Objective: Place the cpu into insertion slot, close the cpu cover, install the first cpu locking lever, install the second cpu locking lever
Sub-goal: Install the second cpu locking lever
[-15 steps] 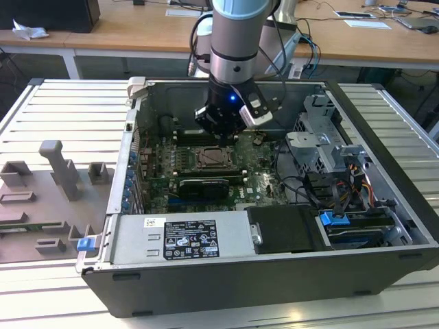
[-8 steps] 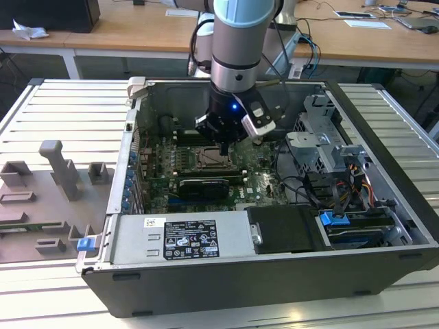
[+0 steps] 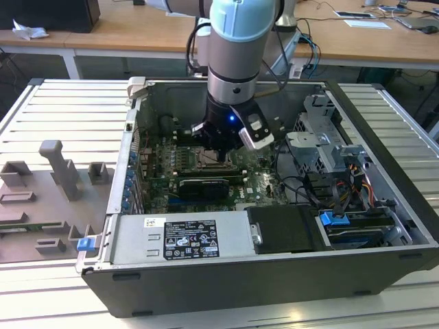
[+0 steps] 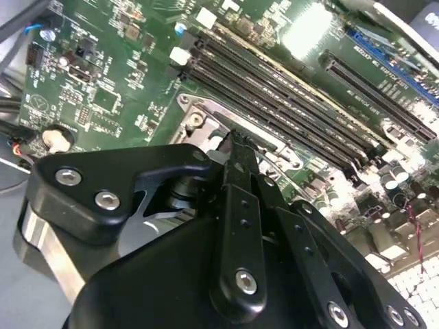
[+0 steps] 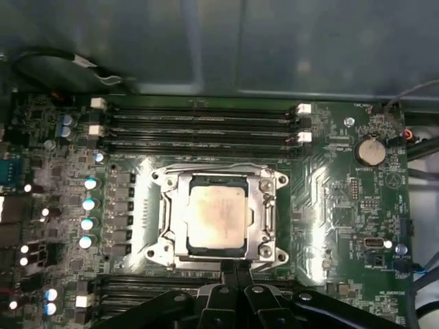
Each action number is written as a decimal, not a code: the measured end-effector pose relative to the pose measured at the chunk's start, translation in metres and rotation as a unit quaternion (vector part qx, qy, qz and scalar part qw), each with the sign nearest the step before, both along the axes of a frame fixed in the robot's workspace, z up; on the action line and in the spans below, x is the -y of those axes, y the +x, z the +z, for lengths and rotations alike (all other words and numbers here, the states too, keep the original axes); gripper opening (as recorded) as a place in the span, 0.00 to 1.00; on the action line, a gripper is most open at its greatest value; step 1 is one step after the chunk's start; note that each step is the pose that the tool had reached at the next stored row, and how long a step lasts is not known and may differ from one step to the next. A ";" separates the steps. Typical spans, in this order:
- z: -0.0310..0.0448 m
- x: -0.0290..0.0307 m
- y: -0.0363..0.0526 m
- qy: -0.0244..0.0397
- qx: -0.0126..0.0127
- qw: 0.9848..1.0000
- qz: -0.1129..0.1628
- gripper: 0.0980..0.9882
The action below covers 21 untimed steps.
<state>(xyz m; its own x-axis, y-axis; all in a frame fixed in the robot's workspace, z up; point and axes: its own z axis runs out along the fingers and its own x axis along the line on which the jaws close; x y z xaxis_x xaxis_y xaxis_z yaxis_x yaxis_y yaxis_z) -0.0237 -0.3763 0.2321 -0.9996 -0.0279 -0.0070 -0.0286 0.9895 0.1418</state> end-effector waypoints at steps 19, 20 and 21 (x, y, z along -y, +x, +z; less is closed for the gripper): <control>-0.0150 0.0132 -0.0380 0.028 0.000 1.000 0.013 0.01; -0.0150 0.0152 -0.0406 0.029 0.000 1.000 0.013 0.01; -0.0150 0.0166 -0.0435 0.030 0.001 0.999 0.013 0.01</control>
<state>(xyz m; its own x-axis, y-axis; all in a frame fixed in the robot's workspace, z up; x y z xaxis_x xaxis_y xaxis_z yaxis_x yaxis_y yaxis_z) -0.0672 -0.3929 0.2171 -0.9985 -0.0536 -0.0104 -0.0546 0.9782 0.2004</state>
